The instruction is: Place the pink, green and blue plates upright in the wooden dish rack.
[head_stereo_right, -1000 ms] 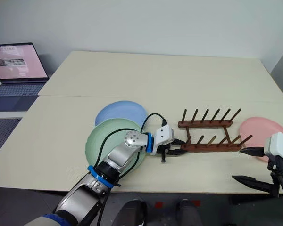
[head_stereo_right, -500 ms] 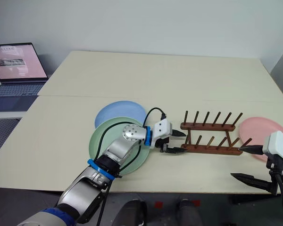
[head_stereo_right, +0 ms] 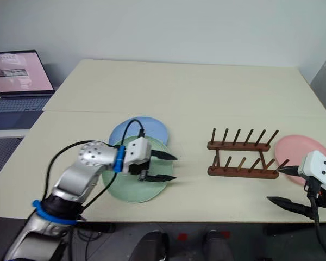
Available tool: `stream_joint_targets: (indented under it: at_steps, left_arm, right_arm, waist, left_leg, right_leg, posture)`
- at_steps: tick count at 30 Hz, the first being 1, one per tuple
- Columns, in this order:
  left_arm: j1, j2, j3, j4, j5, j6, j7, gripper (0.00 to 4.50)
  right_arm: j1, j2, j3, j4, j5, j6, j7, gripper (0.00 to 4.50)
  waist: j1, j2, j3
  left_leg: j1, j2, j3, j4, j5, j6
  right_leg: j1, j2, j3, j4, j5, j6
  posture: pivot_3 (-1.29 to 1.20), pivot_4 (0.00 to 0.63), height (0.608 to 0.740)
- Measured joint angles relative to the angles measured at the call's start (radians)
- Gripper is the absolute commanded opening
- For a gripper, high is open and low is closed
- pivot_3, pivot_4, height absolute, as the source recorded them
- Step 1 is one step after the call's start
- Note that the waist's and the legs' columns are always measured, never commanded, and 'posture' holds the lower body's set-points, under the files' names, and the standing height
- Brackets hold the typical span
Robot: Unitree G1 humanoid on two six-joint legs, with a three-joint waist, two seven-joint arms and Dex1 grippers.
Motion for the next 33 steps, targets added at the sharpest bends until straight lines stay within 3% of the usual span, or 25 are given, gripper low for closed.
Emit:
stream_joint_targets:
  at_steps: [2, 6, 12, 13, 20, 33]
  left_arm:
    - [0.029, 0.01, -0.013, -0.059, -0.006, 0.023, -0.005, 1.4]
    - [0.033, -0.067, -0.111, -0.108, 0.024, 0.045, 0.04, 0.11]
    - [-0.067, -0.223, -0.252, 0.026, 0.183, -0.018, 0.138, 0.0]
    - [-0.08, -0.246, -0.269, 0.055, 0.206, -0.032, 0.153, 0.0]
    - [-0.131, -0.37, -0.347, 0.223, 0.33, -0.105, 0.244, 0.0]
    - [-0.191, -0.409, -0.358, 0.397, 0.452, -0.216, 0.355, 0.0]
  right_arm:
    - [-0.004, -0.002, 0.025, 0.011, -0.015, -0.008, -0.009, 3.88]
    - [-0.002, -0.025, 0.075, 0.019, -0.051, -0.041, 0.005, 2.43]
    - [-0.03, -0.072, 0.191, 0.08, -0.146, -0.097, -0.011, 0.17]
    - [-0.037, -0.08, 0.213, 0.097, -0.169, -0.115, -0.014, 0.03]
    - [-0.157, -0.081, 0.375, 0.21, -0.285, -0.191, -0.085, 0.03]
    - [-0.397, 0.015, 0.592, 0.4, -0.416, -0.268, -0.193, 0.03]
  waist:
    - [0.007, 0.0, 0.0]
    - [0.009, -0.001, 0.0]
    - [0.007, -0.002, 0.0]
    - [0.007, -0.002, 0.0]
    - [0.001, -0.002, 0.0]
    - [0.0, -0.002, 0.0]
  left_leg:
    - [0.0, 0.0, 0.0, 0.0, 0.0, 0.0]
    - [-0.001, -0.002, 0.0, 0.001, 0.0, 0.0]
    - [-0.001, -0.004, -0.001, 0.001, 0.0, 0.0]
    - [-0.001, -0.004, -0.001, 0.001, 0.0, 0.0]
    - [-0.001, -0.004, -0.001, 0.001, 0.0, 0.0]
    - [-0.001, -0.004, 0.0, 0.001, 0.0, 0.0]
  right_leg:
    - [0.0, -0.001, 0.0, 0.0, 0.0, 0.0]
    - [0.001, -0.001, 0.003, -0.001, 0.0, 0.001]
    - [0.001, 0.002, 0.002, 0.0, 0.0, 0.0]
    - [0.001, 0.003, 0.002, 0.0, 0.0, 0.0]
    - [0.0, 0.003, 0.003, 0.0, 0.0, 0.0]
    - [0.0, 0.003, 0.003, 0.001, 0.0, 0.0]
  posture:
    - [0.0, 0.15, 0.74]
    - [0.0, 0.15, 0.74]
    - [0.0, 0.15, 0.74]
    - [0.0, 0.15, 0.74]
    - [0.0, 0.15, 0.74]
    - [0.0, 0.15, 0.74]
